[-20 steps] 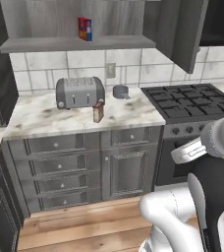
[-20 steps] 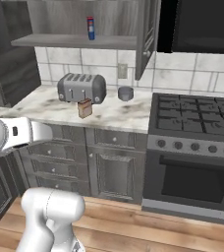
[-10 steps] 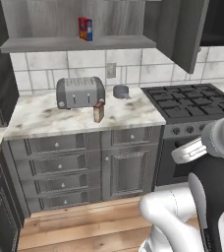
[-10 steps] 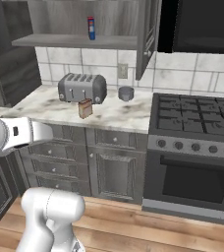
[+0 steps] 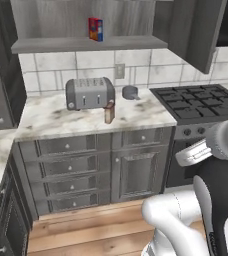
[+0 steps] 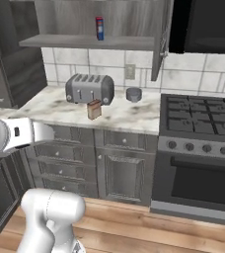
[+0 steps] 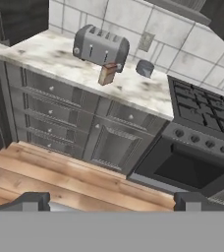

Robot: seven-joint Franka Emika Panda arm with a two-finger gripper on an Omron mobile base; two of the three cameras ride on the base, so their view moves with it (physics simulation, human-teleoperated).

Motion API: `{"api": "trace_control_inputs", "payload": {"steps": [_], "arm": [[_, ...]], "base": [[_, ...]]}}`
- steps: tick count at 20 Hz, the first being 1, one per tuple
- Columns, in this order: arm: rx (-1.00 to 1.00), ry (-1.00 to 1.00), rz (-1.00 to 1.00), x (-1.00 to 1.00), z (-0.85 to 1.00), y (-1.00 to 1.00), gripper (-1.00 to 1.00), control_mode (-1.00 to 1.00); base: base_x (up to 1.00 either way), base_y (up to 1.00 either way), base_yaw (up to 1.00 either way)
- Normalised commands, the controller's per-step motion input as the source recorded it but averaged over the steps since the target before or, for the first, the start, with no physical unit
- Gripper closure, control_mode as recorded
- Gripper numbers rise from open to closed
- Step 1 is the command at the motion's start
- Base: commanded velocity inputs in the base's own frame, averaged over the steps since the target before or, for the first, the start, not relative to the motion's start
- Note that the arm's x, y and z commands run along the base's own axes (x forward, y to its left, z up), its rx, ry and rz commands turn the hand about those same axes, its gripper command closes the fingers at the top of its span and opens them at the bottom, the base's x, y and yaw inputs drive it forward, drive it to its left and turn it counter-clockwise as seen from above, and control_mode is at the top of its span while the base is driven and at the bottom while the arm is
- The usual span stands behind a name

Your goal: Pick the boxed food and boxed food from the counter and place them in the cabinets closest to them.

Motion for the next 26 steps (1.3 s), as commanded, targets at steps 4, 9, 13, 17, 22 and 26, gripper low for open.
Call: {"api": "trace_control_inputs", "payload": {"steps": [4, 9, 13, 17, 22, 26], "arm": [[0.00, 0.00, 0.00, 0.00, 0.00, 0.00, -1.00, 1.00], [0.00, 0.00, 0.00, 0.00, 0.00, 0.00, -1.00, 1.00], [0.00, 0.00, 0.00, 0.00, 0.00, 0.00, -1.00, 1.00], [0.00, 0.00, 0.00, 0.00, 0.00, 0.00, -1.00, 1.00], [0.00, 0.00, 0.00, 0.00, 0.00, 0.00, -1.00, 1.00], [0.00, 0.00, 0.00, 0.00, 0.00, 0.00, -1.00, 1.00]], "base": [[-0.01, 0.40, -0.02], [0.00, 0.15, -0.01], [0.00, 0.00, 0.00], [0.20, 0.15, -0.03], [0.38, 0.30, -0.05], [0.42, 0.28, -0.05]]}}
